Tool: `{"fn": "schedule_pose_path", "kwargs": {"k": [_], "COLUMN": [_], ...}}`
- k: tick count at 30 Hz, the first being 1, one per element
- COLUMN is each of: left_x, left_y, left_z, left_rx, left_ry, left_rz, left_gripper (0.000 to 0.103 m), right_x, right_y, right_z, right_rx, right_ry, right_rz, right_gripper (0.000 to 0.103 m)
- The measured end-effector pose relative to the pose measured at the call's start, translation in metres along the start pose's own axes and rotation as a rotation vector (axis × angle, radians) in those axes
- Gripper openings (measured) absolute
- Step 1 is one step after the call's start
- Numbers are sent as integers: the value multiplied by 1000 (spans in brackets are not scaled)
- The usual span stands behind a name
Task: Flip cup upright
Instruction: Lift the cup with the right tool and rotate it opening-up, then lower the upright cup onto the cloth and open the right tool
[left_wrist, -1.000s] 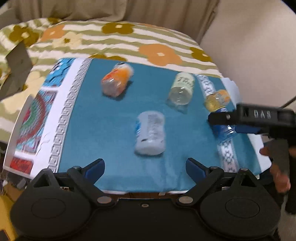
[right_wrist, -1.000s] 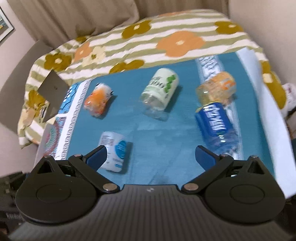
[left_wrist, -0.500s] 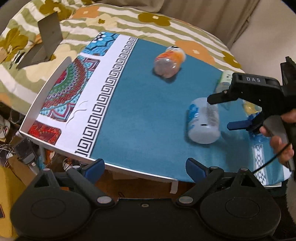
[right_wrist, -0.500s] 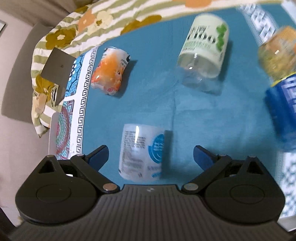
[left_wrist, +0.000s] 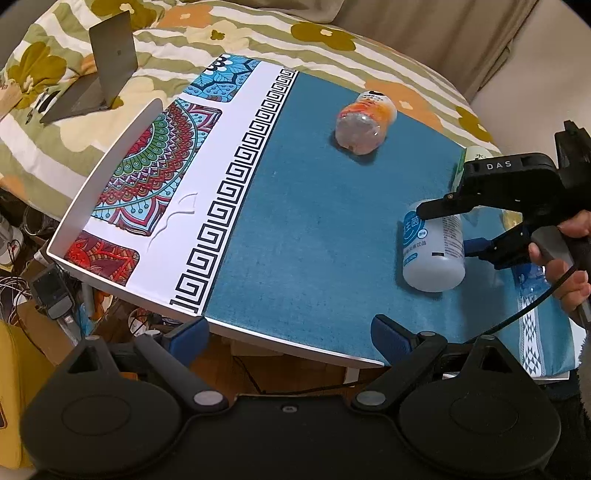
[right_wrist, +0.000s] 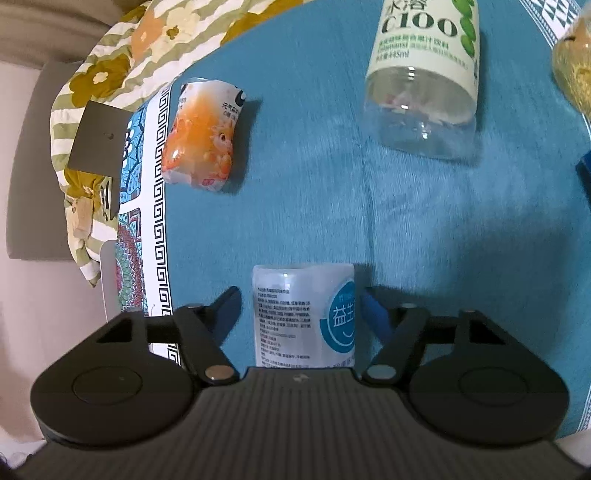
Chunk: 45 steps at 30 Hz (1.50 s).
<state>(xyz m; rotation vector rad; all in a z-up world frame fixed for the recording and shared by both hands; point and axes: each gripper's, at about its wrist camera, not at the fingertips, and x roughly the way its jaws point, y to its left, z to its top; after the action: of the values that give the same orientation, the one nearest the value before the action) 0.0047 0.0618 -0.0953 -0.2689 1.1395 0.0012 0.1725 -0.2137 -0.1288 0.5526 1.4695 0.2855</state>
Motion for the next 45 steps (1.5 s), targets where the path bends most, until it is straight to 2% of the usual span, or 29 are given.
{"fn": "schedule_pose_path", "kwargs": {"k": [6, 9, 12, 16, 18, 21, 25, 28, 33, 45], "left_x": [-1, -3, -6, -7, -7, -4, 1, 3, 4, -2], "left_y": [0, -1, -2, -2, 0, 3, 6, 8, 8, 7], "left_z": [0, 1, 3, 5, 4, 3, 2, 3, 5, 12], "left_rx": [-2, 2, 9, 18, 26, 42, 59, 63, 68, 70], "left_ry": [5, 2, -7, -6, -4, 5, 16, 19, 23, 17], "left_rz": [2, 5, 12, 34, 48, 69, 83, 86, 77, 70], "left_gripper": [97, 97, 97, 97, 97, 97, 97, 97, 97, 97], "right_x": [-3, -16, -33, -33, -22, -6, 8, 9, 5, 3], "right_y": [-7, -1, 12, 29, 31, 34, 37, 36, 34, 51], "right_z": [0, -5, -18, -57, -79, -101, -116, -120, -127, -137], "right_rx": [31, 1, -93, -309, -390, -471, -549, -558, -564, -611], "right_ry": [-1, -52, -176, -438, -552, -672, -767, -786, -765, -624], "right_rz": [33, 48, 41, -55, -71, -89, -120, -119, -124, -228], "right_gripper": [72, 71, 71, 71, 71, 71, 71, 71, 71, 71]}}
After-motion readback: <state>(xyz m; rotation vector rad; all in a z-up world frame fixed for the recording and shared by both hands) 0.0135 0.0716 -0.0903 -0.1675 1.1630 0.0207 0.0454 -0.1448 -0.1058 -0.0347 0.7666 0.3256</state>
